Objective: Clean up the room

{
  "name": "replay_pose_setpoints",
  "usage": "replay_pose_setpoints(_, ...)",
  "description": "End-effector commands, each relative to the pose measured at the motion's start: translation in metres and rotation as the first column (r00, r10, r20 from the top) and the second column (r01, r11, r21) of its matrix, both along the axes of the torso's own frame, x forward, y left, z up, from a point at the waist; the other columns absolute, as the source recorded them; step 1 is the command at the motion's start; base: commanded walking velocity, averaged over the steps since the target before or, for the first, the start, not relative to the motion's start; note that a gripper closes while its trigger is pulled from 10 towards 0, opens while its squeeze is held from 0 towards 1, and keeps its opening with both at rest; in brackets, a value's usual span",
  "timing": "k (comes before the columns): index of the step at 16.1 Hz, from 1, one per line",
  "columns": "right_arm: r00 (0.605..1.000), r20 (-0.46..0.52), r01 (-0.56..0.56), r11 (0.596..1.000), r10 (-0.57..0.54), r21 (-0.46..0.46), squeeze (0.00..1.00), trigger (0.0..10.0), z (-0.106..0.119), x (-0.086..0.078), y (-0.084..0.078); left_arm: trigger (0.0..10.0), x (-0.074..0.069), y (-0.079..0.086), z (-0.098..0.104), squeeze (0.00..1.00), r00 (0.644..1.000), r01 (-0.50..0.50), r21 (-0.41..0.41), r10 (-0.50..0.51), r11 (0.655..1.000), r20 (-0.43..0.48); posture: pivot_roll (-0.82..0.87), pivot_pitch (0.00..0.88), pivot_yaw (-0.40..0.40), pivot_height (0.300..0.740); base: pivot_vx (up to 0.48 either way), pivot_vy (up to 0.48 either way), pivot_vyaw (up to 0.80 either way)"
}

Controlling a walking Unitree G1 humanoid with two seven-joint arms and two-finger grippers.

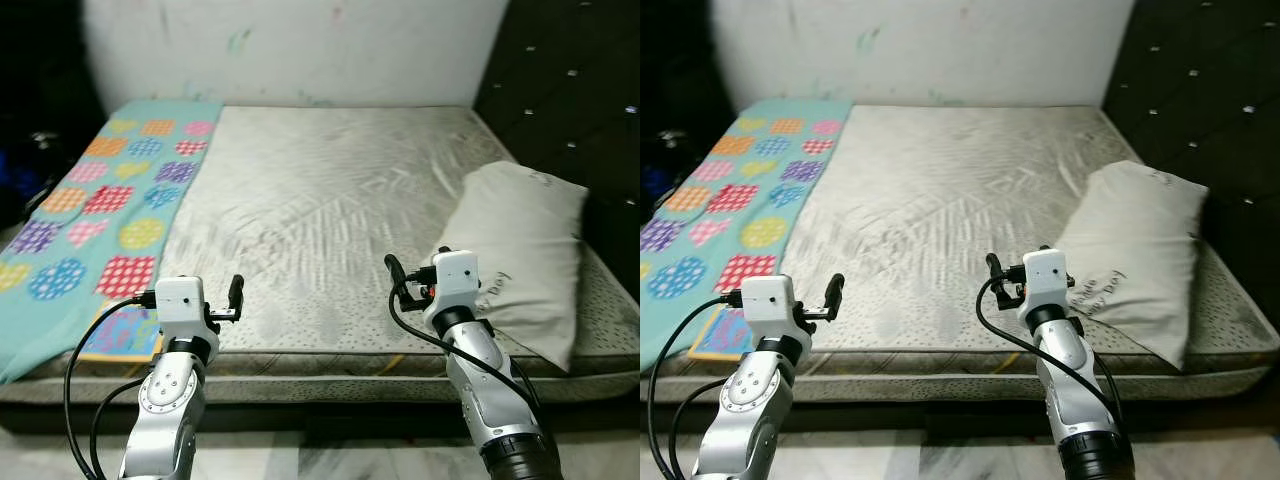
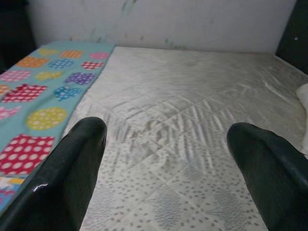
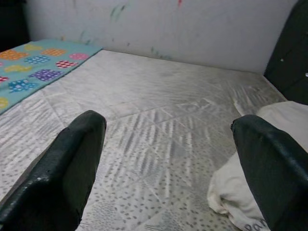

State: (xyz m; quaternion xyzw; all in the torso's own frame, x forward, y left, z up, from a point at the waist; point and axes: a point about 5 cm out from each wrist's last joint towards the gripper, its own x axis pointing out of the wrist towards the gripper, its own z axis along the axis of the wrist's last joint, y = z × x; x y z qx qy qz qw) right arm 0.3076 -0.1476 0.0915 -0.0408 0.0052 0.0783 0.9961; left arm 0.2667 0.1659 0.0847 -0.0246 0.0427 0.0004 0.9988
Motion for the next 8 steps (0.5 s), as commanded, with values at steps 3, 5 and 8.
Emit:
replay_pose_setpoints(3,1.000,0.022,0.004,1.000,-0.004,-0.009,0.00,10.0,0.0051,0.0038,-0.0024,10.0,0.0050,-0.0020,0.0034,0.00,1.000,0.016,0.004,-0.016,1.000,0.016,-0.08,0.000,-0.009,0.740,0.000,-0.480,0.00)
replay_pose_setpoints(5,1.000,0.021,0.006,1.000,-0.006,-0.008,0.00,10.0,0.0045,0.0034,-0.0013,10.0,0.0053,-0.0027,0.0032,0.00,1.000,0.015,0.002,-0.015,1.000,0.016,-0.08,0.000,-0.009,0.740,0.000,-0.480,0.00)
replay_pose_setpoints(8,1.000,0.017,-0.001,1.000,0.001,-0.007,0.00,10.0,0.0028,0.0017,0.0002,10.0,0.0015,-0.0041,0.0019,0.00,1.000,0.010,-0.004,-0.010,1.000,0.013,-0.06,0.000,-0.020,0.740,0.000,-0.480,0.00)
